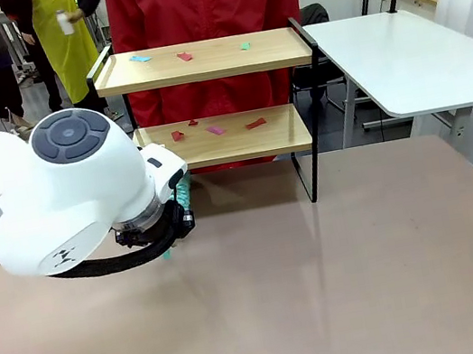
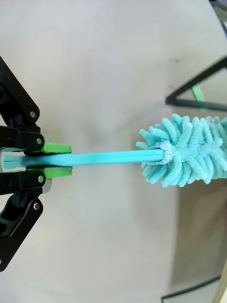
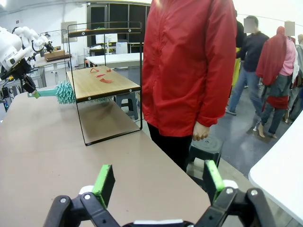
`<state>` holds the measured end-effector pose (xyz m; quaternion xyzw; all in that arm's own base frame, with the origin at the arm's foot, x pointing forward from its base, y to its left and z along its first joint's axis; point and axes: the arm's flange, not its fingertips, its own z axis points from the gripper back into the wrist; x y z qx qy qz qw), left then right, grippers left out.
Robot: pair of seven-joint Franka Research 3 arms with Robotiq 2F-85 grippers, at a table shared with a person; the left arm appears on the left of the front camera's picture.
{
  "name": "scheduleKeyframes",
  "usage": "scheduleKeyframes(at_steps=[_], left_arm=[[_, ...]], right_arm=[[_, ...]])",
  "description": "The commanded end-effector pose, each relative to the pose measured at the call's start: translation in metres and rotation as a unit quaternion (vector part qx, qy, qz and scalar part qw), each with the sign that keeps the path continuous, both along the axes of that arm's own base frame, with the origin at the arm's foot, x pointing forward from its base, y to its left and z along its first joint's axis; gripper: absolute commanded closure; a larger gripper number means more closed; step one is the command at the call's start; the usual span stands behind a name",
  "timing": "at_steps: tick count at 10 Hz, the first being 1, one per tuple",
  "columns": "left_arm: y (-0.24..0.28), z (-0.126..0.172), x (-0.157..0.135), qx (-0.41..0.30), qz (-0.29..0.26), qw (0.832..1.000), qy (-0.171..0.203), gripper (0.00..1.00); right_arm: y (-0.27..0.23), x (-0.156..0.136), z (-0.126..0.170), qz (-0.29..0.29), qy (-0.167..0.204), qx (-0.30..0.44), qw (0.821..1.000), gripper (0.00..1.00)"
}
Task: Clean the shelf.
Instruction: Clean the specific section of the Shelf indicated by the human with the Duster.
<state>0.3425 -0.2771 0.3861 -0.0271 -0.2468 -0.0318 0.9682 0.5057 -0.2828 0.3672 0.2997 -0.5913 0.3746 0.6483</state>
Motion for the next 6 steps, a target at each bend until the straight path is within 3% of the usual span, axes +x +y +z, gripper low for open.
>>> scheduleKeyframes(at_steps=[1, 6], left_arm=[[0.027, 0.016, -0.013, -0.003, -0.072, 0.997, 0.017, 0.86], [0.079, 0.03, -0.019, -0.017, -0.204, 0.978, 0.048, 0.86]], right_arm=[[0.004, 0.0, 0.007, -0.007, 0.011, -0.008, 1.0, 0.0], [0.004, 0.0, 0.007, -0.007, 0.011, -0.008, 1.0, 0.0]])
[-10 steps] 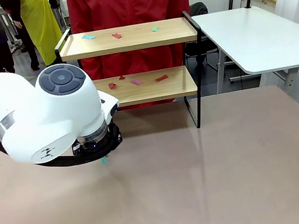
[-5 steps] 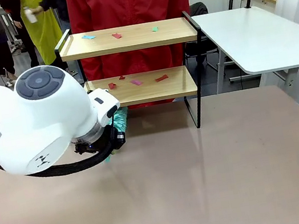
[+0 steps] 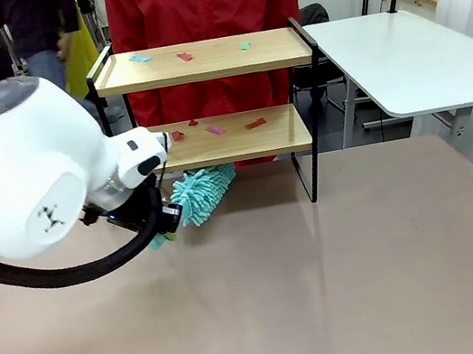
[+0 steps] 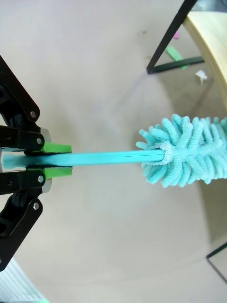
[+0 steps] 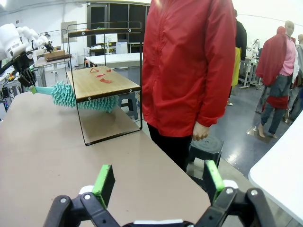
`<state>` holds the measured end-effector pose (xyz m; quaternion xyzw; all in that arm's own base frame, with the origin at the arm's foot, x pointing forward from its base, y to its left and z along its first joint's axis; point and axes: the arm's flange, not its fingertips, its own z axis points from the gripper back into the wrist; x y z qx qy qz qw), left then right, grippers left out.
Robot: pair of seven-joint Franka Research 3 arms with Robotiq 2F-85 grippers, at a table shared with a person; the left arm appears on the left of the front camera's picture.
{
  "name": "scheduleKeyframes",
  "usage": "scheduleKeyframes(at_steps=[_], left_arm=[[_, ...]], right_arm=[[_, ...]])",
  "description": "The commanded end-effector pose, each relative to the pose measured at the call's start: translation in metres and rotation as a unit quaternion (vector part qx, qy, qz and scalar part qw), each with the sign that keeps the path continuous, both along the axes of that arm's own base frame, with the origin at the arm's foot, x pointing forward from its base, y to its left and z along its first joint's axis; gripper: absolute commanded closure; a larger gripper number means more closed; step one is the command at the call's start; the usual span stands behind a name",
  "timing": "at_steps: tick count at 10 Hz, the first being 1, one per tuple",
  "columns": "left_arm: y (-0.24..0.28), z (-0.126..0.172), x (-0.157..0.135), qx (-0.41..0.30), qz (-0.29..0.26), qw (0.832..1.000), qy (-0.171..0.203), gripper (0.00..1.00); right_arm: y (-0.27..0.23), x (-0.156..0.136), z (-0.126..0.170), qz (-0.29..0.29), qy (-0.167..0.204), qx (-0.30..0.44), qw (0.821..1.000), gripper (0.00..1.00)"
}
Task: Clean the shelf.
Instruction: Clean the specific section of the Shelf indicated by the human with the Duster.
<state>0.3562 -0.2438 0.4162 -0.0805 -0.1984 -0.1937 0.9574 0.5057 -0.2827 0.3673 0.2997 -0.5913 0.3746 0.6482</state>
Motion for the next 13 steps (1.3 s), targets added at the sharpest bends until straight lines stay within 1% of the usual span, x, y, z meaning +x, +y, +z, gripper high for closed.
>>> scheduleKeyframes(at_steps=[1, 3, 4, 5, 8, 9, 10, 11, 13], left_arm=[[0.054, 0.002, -0.035, -0.011, -0.063, 0.998, 0.012, 0.86], [0.075, 0.006, -0.037, -0.048, -0.122, 0.991, 0.024, 0.86], [0.085, 0.005, -0.038, -0.06, -0.175, 0.982, 0.033, 0.86], [0.093, 0.006, -0.039, -0.089, -0.207, 0.973, 0.04, 0.86], [0.119, 0.001, -0.041, -0.102, -0.281, 0.953, 0.043, 0.86], [0.125, 0.0, -0.039, -0.101, -0.3, 0.948, 0.033, 0.86], [0.122, 0.0, -0.038, -0.08, -0.319, 0.944, 0.011, 0.86], [0.104, 0.028, 0.001, -0.088, -0.278, 0.955, 0.045, 0.86], [0.104, 0.028, 0.001, -0.088, -0.278, 0.955, 0.045, 0.86]], right_arm=[[0.003, 0.0, 0.007, -0.007, 0.011, -0.008, 1.0, 0.0], [0.003, 0.0, 0.007, -0.007, 0.011, -0.008, 1.0, 0.0], [0.003, 0.0, 0.007, -0.007, 0.011, -0.008, 1.0, 0.0], [0.003, 0.0, 0.007, -0.007, 0.011, -0.008, 1.0, 0.0], [0.003, 0.0, 0.007, -0.007, 0.011, -0.008, 1.0, 0.0], [0.003, 0.0, 0.007, -0.007, 0.011, -0.008, 1.0, 0.0], [0.003, 0.0, 0.007, -0.007, 0.011, -0.008, 1.0, 0.0], [0.003, 0.0, 0.007, -0.007, 0.011, -0.008, 1.0, 0.0], [0.003, 0.0, 0.007, -0.007, 0.011, -0.008, 1.0, 0.0]])
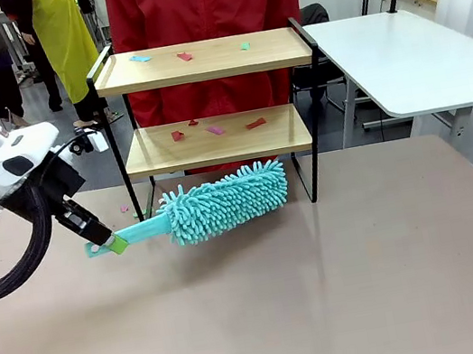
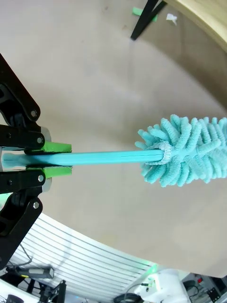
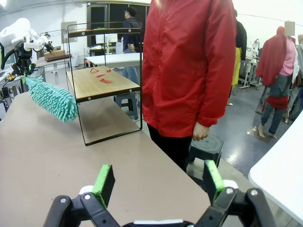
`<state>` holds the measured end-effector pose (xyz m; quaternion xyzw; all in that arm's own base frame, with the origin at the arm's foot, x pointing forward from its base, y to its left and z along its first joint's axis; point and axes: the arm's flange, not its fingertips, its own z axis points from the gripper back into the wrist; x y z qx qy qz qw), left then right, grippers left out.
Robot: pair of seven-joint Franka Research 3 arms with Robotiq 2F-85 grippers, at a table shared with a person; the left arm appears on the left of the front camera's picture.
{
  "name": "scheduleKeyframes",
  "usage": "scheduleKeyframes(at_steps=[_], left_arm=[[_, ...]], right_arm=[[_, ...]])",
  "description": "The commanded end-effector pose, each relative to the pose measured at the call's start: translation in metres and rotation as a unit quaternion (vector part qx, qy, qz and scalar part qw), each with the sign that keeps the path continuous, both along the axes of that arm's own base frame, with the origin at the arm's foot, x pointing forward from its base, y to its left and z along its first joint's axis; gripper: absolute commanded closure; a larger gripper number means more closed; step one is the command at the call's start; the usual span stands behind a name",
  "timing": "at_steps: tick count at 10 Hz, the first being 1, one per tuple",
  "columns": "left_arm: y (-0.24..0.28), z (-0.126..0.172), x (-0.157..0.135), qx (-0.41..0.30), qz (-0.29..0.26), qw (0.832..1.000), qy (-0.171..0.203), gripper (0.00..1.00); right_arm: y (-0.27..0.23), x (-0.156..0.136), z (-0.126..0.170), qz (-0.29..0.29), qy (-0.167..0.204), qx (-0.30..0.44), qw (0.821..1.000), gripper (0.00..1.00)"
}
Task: Clean the shelf.
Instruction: Clean the specific section of the Shelf indicated by the human with the Duster.
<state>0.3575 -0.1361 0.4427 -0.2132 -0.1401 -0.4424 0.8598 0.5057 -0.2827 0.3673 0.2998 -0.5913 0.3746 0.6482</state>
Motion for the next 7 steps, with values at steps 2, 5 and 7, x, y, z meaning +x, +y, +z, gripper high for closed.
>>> scheduleKeyframes(at_steps=[2, 5, 7], left_arm=[[0.0, 0.0, 0.0, 0.0, 0.0, 1.0, 0.0, 0.86], [0.035, 0.042, 0.007, 0.025, -0.081, 0.996, 0.006, 0.86], [0.063, 0.084, 0.008, 0.078, -0.142, 0.987, 0.013, 0.86]], right_arm=[[0.003, 0.0, 0.007, -0.007, 0.011, -0.009, 1.0, 0.0], [0.003, 0.0, 0.007, -0.007, 0.011, -0.009, 1.0, 0.0], [0.003, 0.0, 0.007, -0.007, 0.011, -0.009, 1.0, 0.0]])
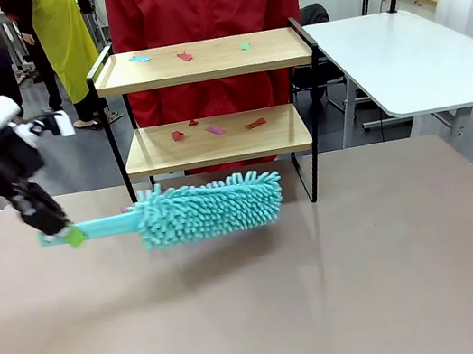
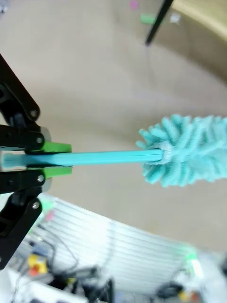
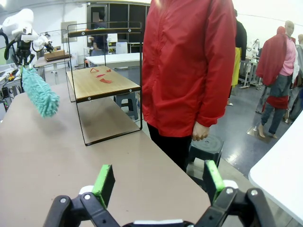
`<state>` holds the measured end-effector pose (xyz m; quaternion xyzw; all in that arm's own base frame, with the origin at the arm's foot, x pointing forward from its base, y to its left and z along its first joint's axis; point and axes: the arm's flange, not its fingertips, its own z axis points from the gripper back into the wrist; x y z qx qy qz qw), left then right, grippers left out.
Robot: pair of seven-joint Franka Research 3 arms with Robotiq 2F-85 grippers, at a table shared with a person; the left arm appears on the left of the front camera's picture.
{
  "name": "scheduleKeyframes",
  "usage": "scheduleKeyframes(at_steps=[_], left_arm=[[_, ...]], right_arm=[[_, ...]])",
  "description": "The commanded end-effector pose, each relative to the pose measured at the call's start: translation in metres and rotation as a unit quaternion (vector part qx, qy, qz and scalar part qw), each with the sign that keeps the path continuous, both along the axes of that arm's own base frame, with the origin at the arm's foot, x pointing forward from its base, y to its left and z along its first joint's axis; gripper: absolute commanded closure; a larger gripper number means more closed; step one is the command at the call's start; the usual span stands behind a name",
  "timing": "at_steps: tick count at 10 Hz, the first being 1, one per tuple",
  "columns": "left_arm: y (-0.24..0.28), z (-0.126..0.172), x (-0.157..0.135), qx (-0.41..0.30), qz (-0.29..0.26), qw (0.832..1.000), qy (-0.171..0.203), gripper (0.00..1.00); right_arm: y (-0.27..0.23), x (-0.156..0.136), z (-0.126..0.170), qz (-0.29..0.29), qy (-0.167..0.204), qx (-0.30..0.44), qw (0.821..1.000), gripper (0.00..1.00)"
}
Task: Clean the shelf.
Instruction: Clean the specific section of the Shelf indicated by the human with the Duster.
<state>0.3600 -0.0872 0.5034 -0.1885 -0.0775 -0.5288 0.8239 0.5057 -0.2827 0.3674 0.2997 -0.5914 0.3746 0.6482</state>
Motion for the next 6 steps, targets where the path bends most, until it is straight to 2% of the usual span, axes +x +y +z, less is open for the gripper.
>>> scheduleKeyframes(at_steps=[1, 3, 4, 6], left_arm=[[0.026, 0.043, 0.005, 0.076, -0.064, 0.995, -0.008, 0.86], [0.043, 0.083, 0.004, 0.183, -0.079, 0.98, -0.016, 0.86], [0.047, 0.101, 0.003, 0.211, -0.098, 0.972, -0.02, 0.86], [0.051, 0.132, 0.006, 0.28, -0.136, 0.95, 0.009, 0.86]], right_arm=[[0.003, 0.0, 0.007, -0.007, 0.011, -0.009, 1.0, 0.0], [0.003, 0.0, 0.007, -0.007, 0.011, -0.009, 1.0, 0.0], [0.003, 0.0, 0.007, -0.007, 0.011, -0.009, 1.0, 0.0], [0.003, 0.0, 0.007, -0.007, 0.011, -0.009, 1.0, 0.0]])
